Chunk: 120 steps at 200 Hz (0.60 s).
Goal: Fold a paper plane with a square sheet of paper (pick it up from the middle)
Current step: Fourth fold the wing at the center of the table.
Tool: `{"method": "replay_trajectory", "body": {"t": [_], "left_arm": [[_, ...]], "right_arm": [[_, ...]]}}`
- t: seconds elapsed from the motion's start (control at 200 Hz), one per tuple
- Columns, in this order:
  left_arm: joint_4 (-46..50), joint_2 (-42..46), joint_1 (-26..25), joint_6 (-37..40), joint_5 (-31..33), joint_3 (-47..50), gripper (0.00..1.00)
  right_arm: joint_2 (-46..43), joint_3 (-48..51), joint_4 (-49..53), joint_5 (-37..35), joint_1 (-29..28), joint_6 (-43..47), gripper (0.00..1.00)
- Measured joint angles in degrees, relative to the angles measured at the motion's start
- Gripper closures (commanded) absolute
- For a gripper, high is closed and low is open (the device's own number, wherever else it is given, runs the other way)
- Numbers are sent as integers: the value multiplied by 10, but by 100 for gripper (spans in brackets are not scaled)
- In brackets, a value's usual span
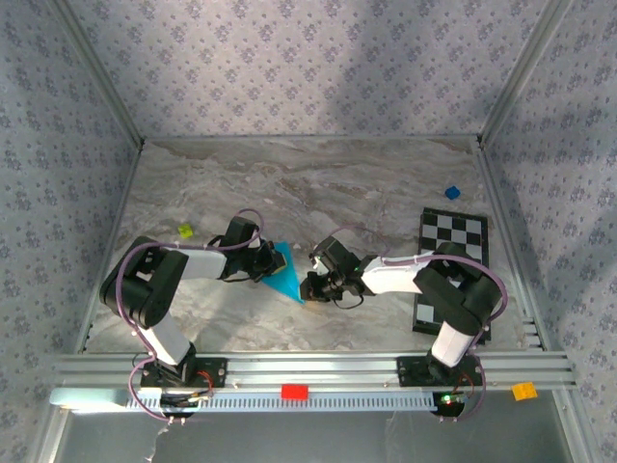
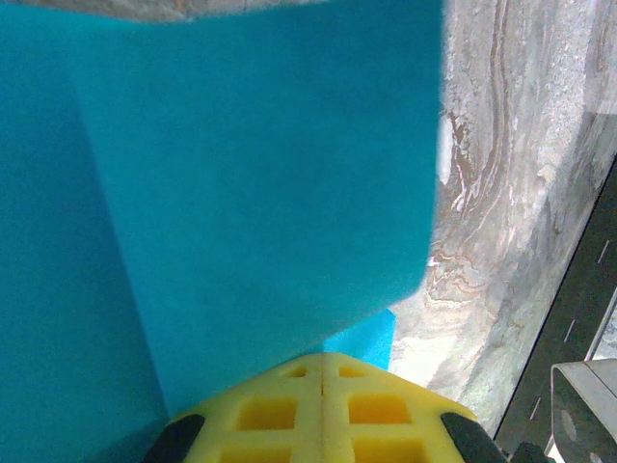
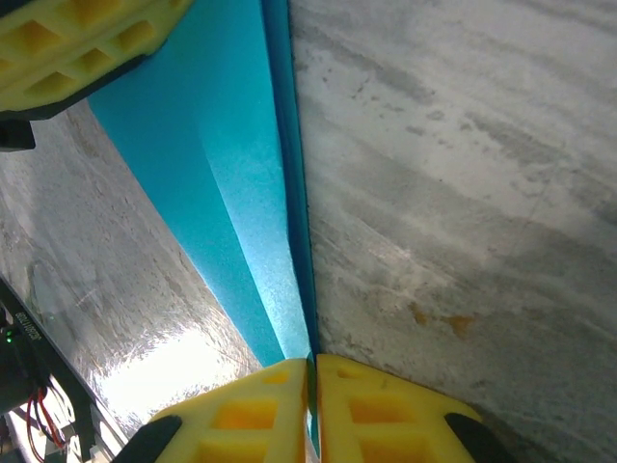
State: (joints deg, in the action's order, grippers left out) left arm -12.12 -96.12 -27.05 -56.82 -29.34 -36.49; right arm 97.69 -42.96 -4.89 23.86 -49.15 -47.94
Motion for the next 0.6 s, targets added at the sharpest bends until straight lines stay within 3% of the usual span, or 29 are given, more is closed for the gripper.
{"method": "replay_trajectory", "body": {"t": [0.095, 0.6], "left_arm": [[0, 0, 0, 0, 0, 0, 100], [0, 0, 0, 0, 0, 0, 100]], "right_arm": [[0, 0, 0, 0, 0, 3, 94], [-43, 4, 16, -3, 8, 3, 78]]}}
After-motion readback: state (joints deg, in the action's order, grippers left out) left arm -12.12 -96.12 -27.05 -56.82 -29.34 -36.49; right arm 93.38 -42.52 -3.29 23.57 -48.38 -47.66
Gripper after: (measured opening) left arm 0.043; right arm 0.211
